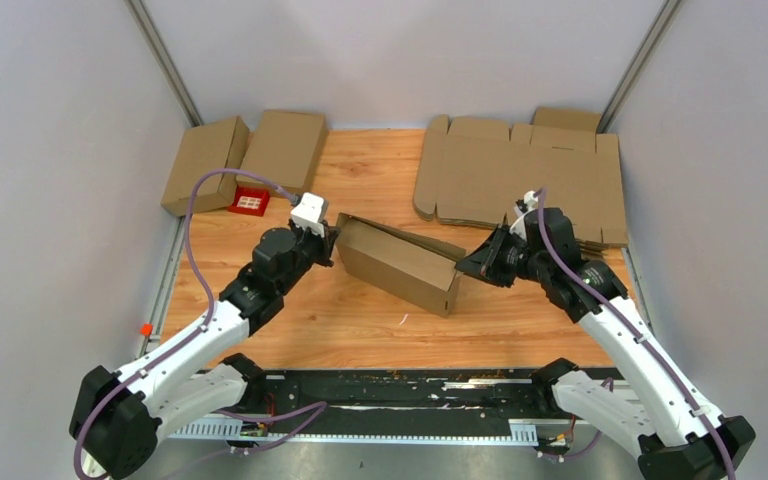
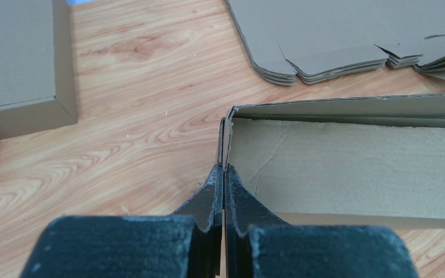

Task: Fold the paper box

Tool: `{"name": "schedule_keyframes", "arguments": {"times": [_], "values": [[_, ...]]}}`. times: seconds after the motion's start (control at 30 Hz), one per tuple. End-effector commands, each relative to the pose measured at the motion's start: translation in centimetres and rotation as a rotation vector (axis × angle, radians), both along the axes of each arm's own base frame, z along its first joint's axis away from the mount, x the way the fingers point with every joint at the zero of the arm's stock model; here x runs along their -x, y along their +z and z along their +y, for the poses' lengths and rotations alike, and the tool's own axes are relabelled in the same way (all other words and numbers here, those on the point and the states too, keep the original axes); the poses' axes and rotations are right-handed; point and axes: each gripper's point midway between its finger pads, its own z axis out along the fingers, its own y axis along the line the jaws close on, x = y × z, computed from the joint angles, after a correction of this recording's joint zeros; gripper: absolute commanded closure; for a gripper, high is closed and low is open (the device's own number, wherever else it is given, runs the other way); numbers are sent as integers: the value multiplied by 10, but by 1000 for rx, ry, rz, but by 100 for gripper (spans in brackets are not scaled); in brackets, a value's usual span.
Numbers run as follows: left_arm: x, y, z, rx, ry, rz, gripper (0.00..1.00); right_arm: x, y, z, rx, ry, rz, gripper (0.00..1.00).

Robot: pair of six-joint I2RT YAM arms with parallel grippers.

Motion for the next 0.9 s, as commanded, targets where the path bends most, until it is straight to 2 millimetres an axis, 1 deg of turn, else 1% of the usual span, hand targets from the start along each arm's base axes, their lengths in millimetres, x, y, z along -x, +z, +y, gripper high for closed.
{"name": "schedule_keyframes", "arguments": {"times": [0.0, 0.2, 0.4, 0.5, 0.53, 0.6, 0.63, 0.77, 0.8, 0.87], "values": [[4, -9, -3, -24, -17, 48, 100, -11, 24, 8, -73, -17, -74, 100], [4, -9, -6, -21, -22, 50, 100, -7, 25, 15, -26, -15, -104, 100], [4, -8, -6, -19, -19, 51, 100, -1, 19, 18, 80, -46, -143, 100], [3, -8, -7, -17, -19, 53, 100, 1, 16, 22, 107, -54, -166, 100], [3, -8, -7, -16, -20, 52, 100, 2, 17, 25, 104, -44, -179, 98], [3, -8, -8, -15, -22, 54, 100, 1, 21, 29, 89, -37, -201, 80], [3, -9, -8, -17, -20, 55, 100, 0, 24, 29, 80, -37, -217, 74], [2, -8, -7, -22, -17, 55, 100, -4, 33, 23, 94, -56, -266, 64], [2, -8, -7, -24, -16, 55, 100, -5, 33, 20, 114, -59, -273, 60], [2, -7, -7, -26, -15, 54, 100, -8, 32, 17, 159, -56, -279, 46]]}}
